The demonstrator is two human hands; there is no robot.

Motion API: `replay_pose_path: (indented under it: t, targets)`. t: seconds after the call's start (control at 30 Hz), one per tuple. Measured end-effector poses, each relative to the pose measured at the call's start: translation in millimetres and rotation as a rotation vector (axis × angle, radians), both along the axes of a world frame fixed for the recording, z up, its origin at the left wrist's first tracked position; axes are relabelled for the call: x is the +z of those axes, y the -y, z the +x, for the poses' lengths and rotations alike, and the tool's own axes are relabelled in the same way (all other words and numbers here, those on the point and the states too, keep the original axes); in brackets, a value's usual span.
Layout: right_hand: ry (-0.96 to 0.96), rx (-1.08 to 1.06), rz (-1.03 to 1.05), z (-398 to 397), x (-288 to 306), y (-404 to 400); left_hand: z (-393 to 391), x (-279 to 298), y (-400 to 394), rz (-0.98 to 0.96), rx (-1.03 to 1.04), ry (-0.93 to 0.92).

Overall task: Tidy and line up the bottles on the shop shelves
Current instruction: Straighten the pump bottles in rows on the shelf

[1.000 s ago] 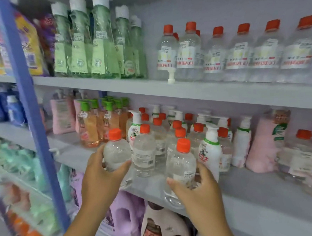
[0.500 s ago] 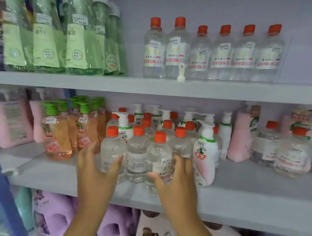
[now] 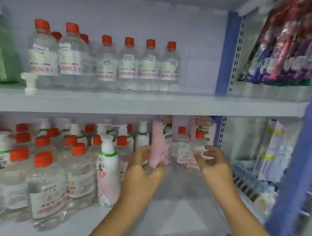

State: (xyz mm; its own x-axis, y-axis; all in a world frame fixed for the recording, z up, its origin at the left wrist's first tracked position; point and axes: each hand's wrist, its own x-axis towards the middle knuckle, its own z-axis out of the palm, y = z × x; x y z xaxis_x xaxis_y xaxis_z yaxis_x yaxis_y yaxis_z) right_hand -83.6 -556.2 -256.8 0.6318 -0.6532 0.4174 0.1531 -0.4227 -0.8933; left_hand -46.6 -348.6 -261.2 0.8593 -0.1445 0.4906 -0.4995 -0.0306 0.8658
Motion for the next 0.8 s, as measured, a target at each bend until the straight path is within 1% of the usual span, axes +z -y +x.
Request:
replay_pose_path:
  t: [0.1,0.17,0.27,0.33,0.37,0.43,0.47,0.5,0.57,0.63,0.73,0.8]
  targets:
    - [-0.021,-0.125,0.072,22,12,68,48,7,51,0.085,0.137,0.011]
    - [-0.009,-0.141,0.139,37,8,97,72,10,74,0.11,0.214,0.015]
    - [-0.052,0.022,0.316,62,-5,113,90,8,101,0.111,0.291,-0.019]
    - [-0.103,0.108,0.371,80,-16,116,93,6,116,0.094,0.317,-0.041]
    - [-0.122,0.126,0.388,88,-22,117,95,6,121,0.119,0.344,-0.057]
    - [-0.118,0.131,0.431,99,-30,117,102,9,127,0.31,0.447,-0.093]
    - [-0.107,0.127,0.439,103,-33,118,106,10,129,0.404,0.512,-0.094]
    - [-0.103,0.111,0.427,106,-34,119,110,12,130,0.458,0.565,-0.09]
    - [-0.106,0.073,0.368,108,-34,117,113,15,131,0.507,0.626,-0.088]
    - [-0.118,0.025,0.293,105,-33,115,112,12,133,0.536,0.628,-0.09]
    - [-0.097,-0.014,0.254,91,-30,114,112,7,134,0.379,0.501,-0.172]
    - [-0.091,-0.036,0.193,75,-28,114,112,5,128,0.351,0.424,-0.215]
